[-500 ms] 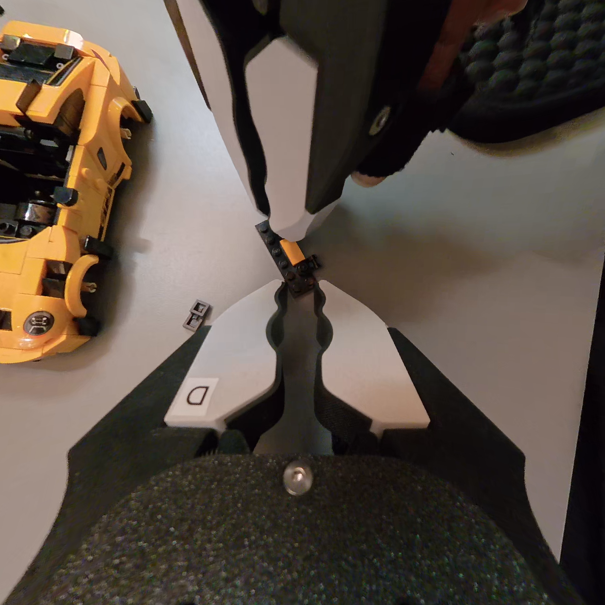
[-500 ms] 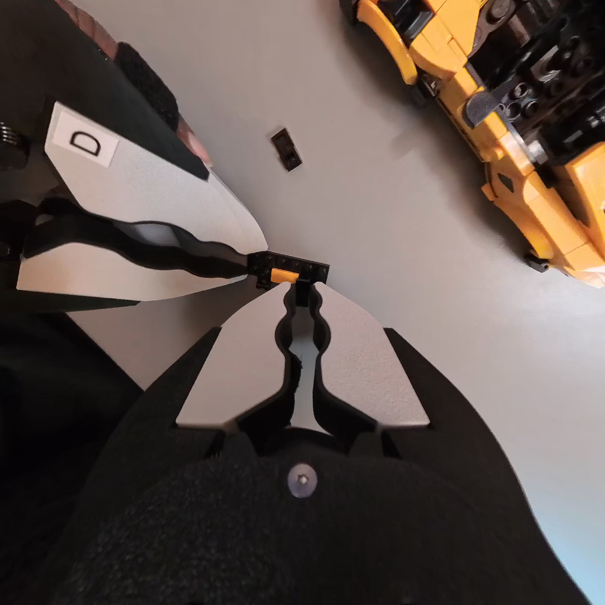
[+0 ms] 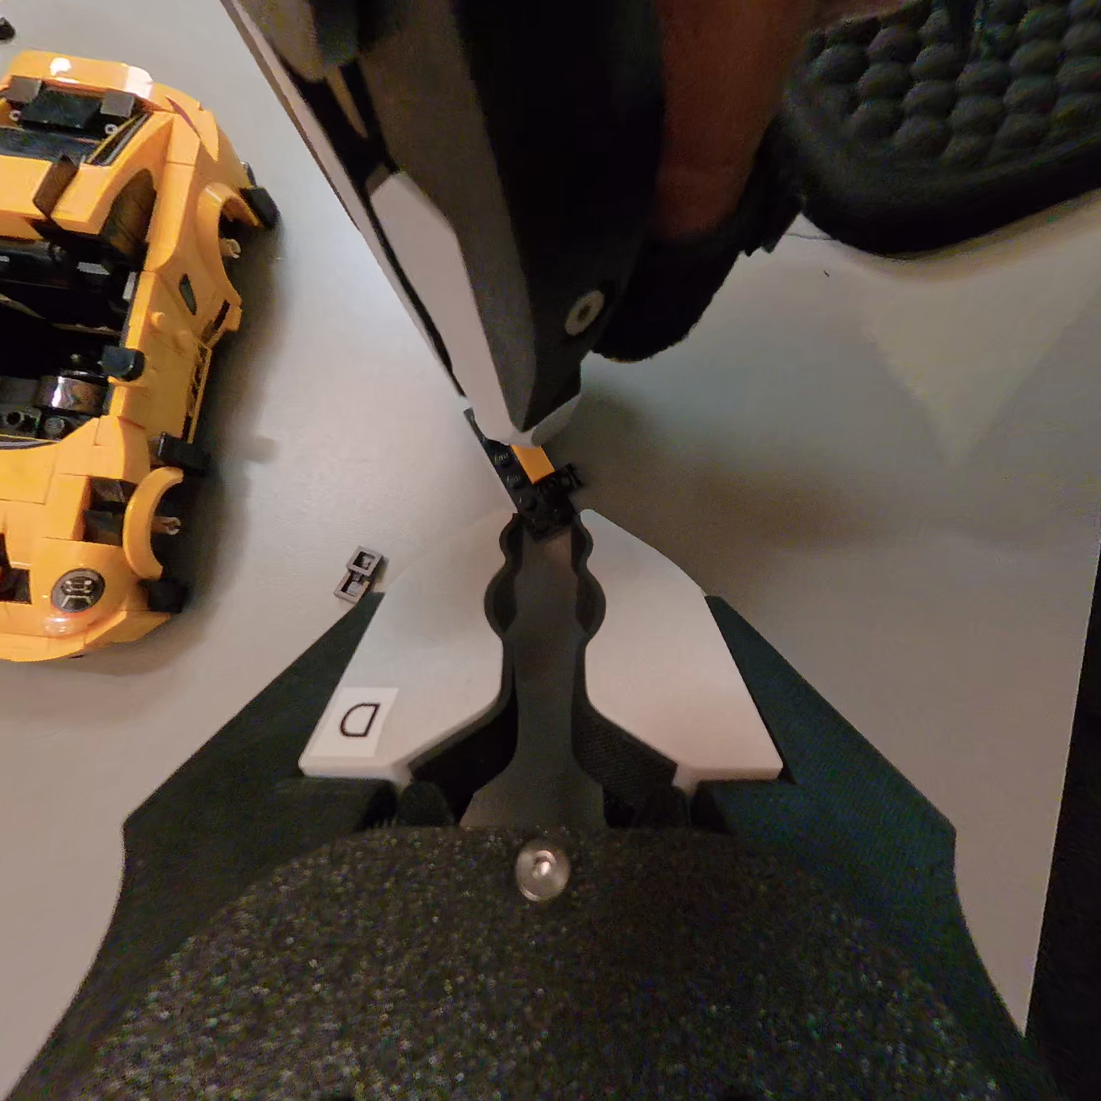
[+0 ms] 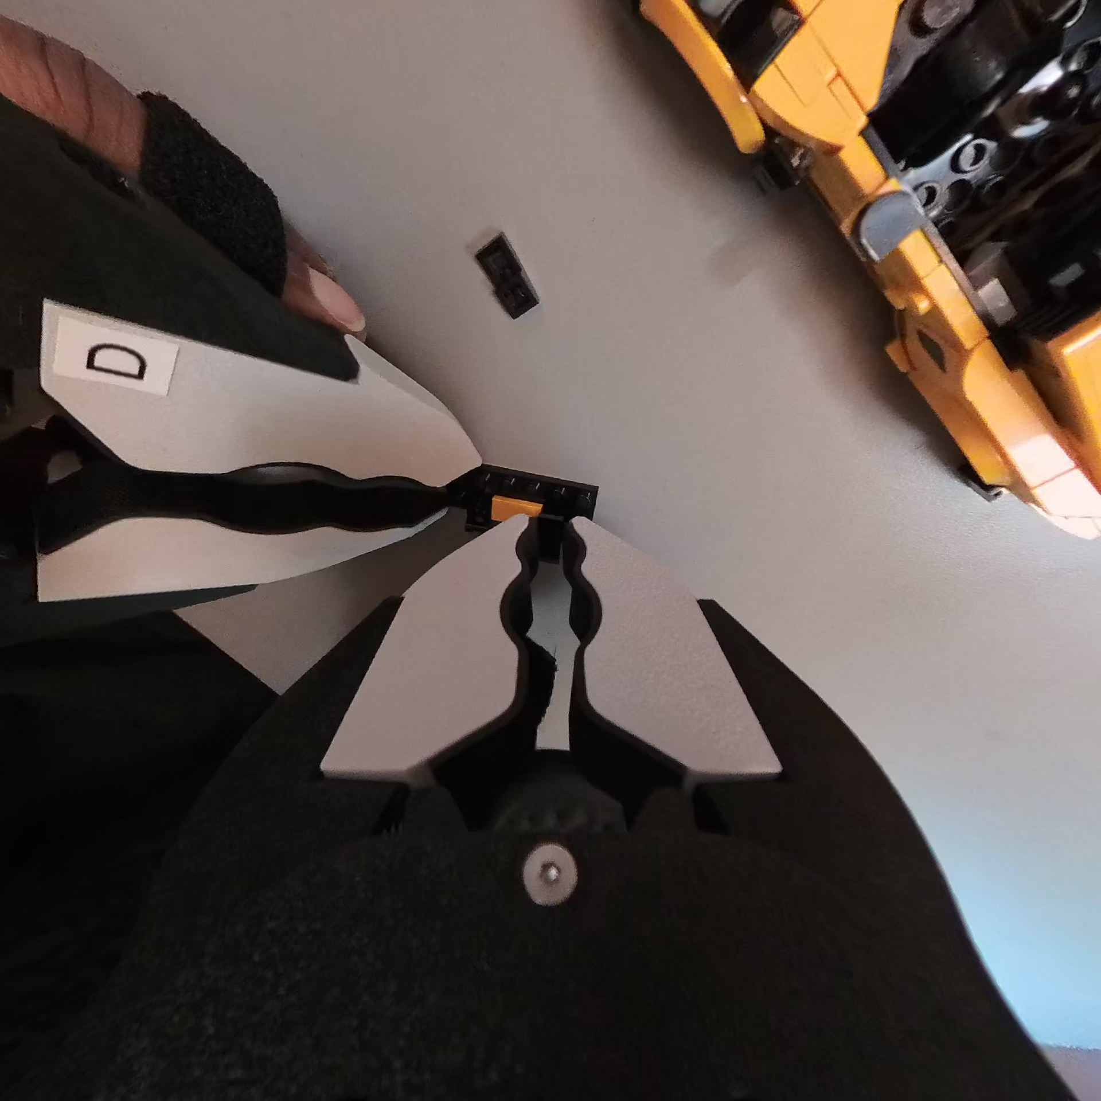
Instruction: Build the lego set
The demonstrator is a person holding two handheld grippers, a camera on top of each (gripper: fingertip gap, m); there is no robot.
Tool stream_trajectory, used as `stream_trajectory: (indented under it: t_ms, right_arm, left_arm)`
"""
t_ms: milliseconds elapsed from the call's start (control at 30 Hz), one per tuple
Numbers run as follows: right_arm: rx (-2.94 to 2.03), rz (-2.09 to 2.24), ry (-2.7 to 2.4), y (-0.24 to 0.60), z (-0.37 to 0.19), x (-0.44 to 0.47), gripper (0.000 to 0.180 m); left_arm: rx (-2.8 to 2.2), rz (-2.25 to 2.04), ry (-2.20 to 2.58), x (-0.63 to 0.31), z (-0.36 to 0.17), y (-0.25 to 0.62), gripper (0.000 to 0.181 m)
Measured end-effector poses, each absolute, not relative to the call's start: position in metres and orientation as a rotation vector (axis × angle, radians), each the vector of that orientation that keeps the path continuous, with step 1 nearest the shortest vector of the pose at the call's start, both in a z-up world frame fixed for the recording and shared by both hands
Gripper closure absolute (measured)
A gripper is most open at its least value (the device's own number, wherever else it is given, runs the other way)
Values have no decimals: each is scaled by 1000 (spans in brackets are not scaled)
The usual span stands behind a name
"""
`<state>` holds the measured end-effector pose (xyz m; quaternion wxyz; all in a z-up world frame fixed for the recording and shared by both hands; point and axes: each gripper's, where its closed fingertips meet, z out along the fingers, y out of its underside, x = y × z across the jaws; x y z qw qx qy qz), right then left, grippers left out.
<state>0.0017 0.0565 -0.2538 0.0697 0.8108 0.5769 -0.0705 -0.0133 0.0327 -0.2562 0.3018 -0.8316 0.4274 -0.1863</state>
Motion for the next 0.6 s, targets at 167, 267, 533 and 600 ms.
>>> stream_trajectory:
  t_ms: [167,267,533,600]
  right_arm:
    - [2409,-139,1754,57,-254,1,173]
    - [2405,-122,1761,57,-254,1,173]
    - [2462,-157,1777,58,-254,0,172]
    - [2480,-223,1766,58,-252,-2,166]
  left_arm:
    - [-2204,-487,1138,-13,-256,33,165]
    - [-2203,-487,1137,-13,-256,32,165]
    - [-2203,-485,1138,-14,-256,32,165]
    - [-2206,-486,1135,-14,-256,32,166]
